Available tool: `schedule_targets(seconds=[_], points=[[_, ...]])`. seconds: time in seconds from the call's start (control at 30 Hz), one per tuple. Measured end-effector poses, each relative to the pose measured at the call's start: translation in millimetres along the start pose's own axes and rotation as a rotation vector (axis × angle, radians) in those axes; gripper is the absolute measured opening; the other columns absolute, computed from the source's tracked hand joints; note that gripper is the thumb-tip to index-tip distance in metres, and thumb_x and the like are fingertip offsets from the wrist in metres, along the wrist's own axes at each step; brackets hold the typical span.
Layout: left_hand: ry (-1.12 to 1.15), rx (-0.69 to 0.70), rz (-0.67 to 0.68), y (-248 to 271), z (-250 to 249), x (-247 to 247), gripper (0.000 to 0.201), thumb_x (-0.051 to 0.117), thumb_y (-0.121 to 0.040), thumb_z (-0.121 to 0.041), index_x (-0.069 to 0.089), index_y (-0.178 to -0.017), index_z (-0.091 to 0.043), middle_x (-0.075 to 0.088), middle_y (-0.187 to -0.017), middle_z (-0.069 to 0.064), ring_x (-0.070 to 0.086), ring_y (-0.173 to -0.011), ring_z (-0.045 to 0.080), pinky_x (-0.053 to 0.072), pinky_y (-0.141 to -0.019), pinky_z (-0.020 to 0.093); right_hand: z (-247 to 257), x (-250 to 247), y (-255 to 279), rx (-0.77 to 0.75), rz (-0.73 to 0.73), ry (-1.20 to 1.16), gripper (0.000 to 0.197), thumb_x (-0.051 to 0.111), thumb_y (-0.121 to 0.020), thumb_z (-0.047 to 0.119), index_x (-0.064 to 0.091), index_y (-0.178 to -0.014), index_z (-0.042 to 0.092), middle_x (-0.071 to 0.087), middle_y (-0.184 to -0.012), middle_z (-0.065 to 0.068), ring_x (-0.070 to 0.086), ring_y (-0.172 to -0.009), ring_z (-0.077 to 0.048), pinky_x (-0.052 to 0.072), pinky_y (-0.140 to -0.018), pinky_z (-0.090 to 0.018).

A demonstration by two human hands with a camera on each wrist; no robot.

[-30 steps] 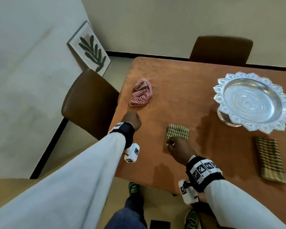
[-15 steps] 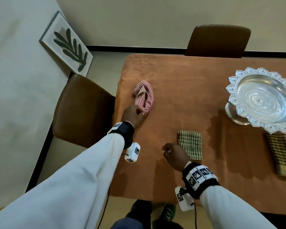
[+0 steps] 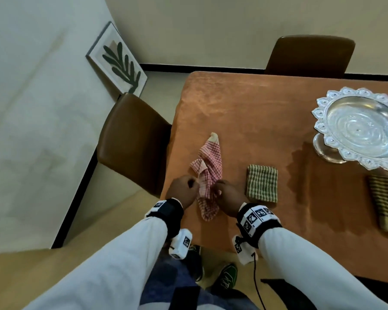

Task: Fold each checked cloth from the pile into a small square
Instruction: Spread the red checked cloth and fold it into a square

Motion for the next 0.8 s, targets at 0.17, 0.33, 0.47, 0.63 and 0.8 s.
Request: schedule_targets(seconds=[0.17, 0.33, 0.47, 0.63, 0.8], points=[[-0.015, -0.208, 0.061, -27.8, 9.5, 15.5, 0.031, 0.061, -0.090, -0.039, 0.063, -0.103, -0.011, 0.067, -0.106, 0.012, 0.062, -0.098, 0.034, 0.049, -0.081, 0.035, 0.9, 9.2, 1.2, 0.047, -0.003, -0.016, 0.029, 0.052, -0.092, 0.017, 0.064, -0.118, 0.011, 0.058, -0.120, -0.012, 0.057, -0.107, -0.031, 0.049, -0.091, -0.041], [0.000, -0.139, 0.119, -59.6, 5.7, 24.4, 0.024, 0.060, -0.092, -0.031, 0.063, -0.078, -0.012, 0.069, -0.092, 0.015, 0.062, -0.091, 0.036, 0.039, -0.069, 0.028, 1.2, -1.7, -8.9, 0.119, -0.132, -0.083, 0.026, 0.052, -0.095, 0.020, 0.067, -0.113, 0.010, 0.066, -0.112, -0.013, 0.062, -0.098, -0.028, 0.052, -0.086, -0.041], [0.101, 0.056, 0.142, -63.7, -13.6, 4.9, 0.029, 0.054, -0.098, -0.024, 0.065, -0.079, -0.005, 0.069, -0.089, 0.020, 0.063, -0.088, 0.035, 0.040, -0.070, 0.030, -1.5, -21.6, -18.8, 0.198, -0.362, -0.179, 0.023, 0.055, -0.094, 0.026, 0.065, -0.113, 0.018, 0.070, -0.104, -0.007, 0.064, -0.089, -0.023, 0.054, -0.080, -0.038], [0.163, 0.250, 0.259, -64.6, -37.5, -40.5, 0.026, 0.047, -0.101, -0.019, 0.067, -0.108, -0.005, 0.069, -0.107, 0.010, 0.062, -0.096, 0.019, 0.044, -0.081, 0.025, 34.0, -57.1, -33.4, -0.005, -0.459, -0.180, 0.054, 0.062, -0.092, 0.018, 0.044, -0.143, 0.025, 0.051, -0.139, -0.002, 0.048, -0.123, -0.019, 0.040, -0.101, -0.030], [0.201, 0.337, 0.378, -66.1, -73.0, -82.4, 0.024, 0.042, -0.103, -0.021, 0.065, -0.102, -0.013, 0.066, -0.095, 0.002, 0.060, -0.085, 0.011, 0.048, -0.076, 0.026, 61.3, -102.0, -55.4, -0.205, -0.458, -0.071, 0.038, 0.068, -0.088, 0.014, 0.062, -0.125, 0.022, 0.057, -0.134, 0.000, 0.047, -0.123, -0.019, 0.042, -0.106, -0.040]])
Point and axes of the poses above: each hand's wrist, its own y-axis away from the middle knuckle, its own x-axis out of the palm, z = x × y, the point moved 7 cm from there along -y, towards the middle knuckle
